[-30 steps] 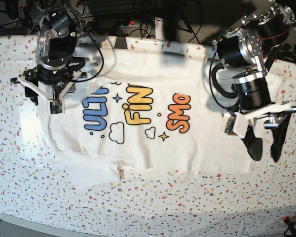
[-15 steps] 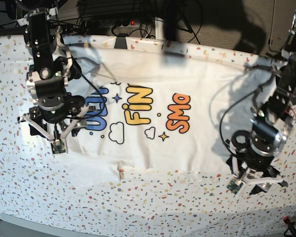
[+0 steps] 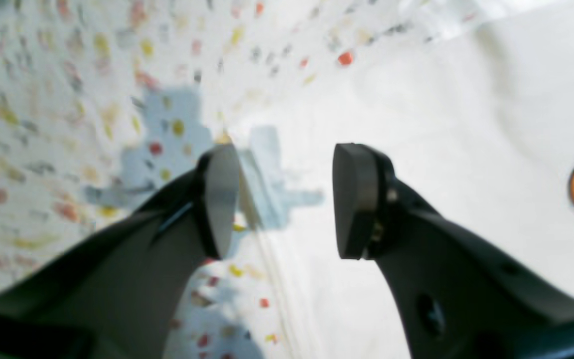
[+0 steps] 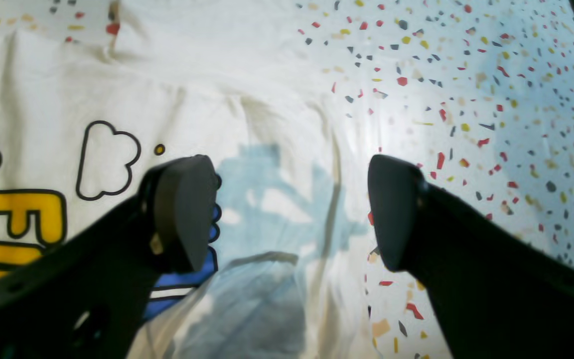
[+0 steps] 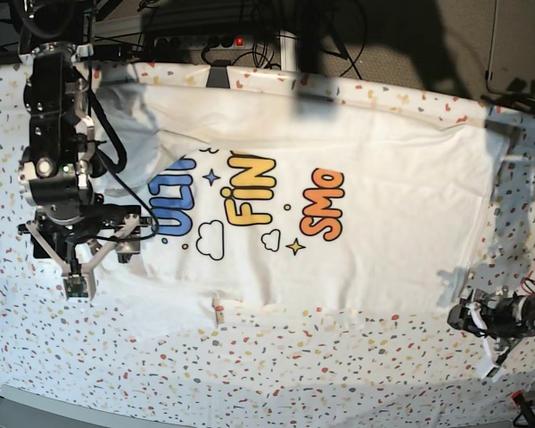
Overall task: Fold the T-shirt properly
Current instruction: 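Grasp the shirt side with the right gripper and hem corner with the left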
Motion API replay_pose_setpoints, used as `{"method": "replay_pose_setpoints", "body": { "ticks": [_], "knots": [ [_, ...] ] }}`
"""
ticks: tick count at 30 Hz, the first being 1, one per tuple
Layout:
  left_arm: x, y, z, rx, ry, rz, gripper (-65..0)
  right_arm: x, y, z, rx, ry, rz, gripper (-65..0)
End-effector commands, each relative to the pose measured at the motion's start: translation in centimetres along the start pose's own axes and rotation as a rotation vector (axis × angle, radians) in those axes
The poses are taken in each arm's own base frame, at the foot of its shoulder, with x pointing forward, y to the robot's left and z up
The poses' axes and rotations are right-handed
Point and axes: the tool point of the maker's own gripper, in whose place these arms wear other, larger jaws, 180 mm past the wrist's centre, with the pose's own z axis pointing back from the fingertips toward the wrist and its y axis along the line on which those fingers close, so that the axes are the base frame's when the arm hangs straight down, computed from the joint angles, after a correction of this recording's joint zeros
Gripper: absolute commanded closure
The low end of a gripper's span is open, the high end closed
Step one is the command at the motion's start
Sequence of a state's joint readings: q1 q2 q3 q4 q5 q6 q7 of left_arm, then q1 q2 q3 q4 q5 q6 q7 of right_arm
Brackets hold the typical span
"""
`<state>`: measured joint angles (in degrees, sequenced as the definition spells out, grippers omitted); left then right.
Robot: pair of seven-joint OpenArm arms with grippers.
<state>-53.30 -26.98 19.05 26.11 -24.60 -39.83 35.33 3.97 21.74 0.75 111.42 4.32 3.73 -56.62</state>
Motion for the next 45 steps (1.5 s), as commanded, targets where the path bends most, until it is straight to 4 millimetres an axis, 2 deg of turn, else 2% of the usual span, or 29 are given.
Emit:
{"method": "replay_pose_setpoints", "body": {
  "ticks": [1,3,7,14,17,21,26,30,34,39,45],
  "knots": [
    [2.7,1.1,0.9,0.013,-0.090,0.033,-29.7,1.6,-0.8,0.3,-0.025,-0.051,0.008,-47.0],
    [2.1,1.3,-0.1,0.018,-0.131,0.092,-29.7,1.4,-0.8,0.3,-0.024,-0.042,0.008,-47.1],
    [-0.4,0.8,-1.9,0.026,-0.130,0.113,-29.7,0.7,-0.8,0.3,-0.022,-0.001,0.011,-47.1],
    [-6.0,-1.6,-4.1,-0.014,-0.049,0.148,-29.7,-0.5,-0.4,0.3,0.000,0.068,0.016,-47.1],
    [-8.0,-2.2,-4.5,-0.024,-0.011,0.158,-29.7,-0.6,0.8,0.4,0.067,0.067,0.024,-47.0],
    [-9.5,-3.2,-4.7,-0.054,0.063,0.211,-29.7,-0.6,0.9,0.4,0.073,0.067,0.034,-47.0],
    [-8.1,-5.9,-4.2,-0.189,0.109,0.374,-29.7,-0.5,0.9,0.4,0.074,0.063,0.033,-47.0],
    [-6.4,-6.6,-3.9,-0.226,0.092,0.356,-29.7,-0.5,0.9,0.4,0.073,0.062,0.034,-47.0],
    [-4.5,-5.7,-4.2,-0.182,-0.010,0.311,-29.7,-0.5,0.9,0.4,0.073,0.063,0.034,-47.0],
    [-4.9,-3.7,-4.1,-0.087,-0.016,0.162,-29.7,-0.5,0.9,0.4,0.073,0.063,0.034,-47.0],
    [-3.9,-0.9,-3.3,0.018,-0.102,0.083,-29.7,-0.5,0.9,0.4,0.073,0.063,0.034,-47.0]
  ]
}}
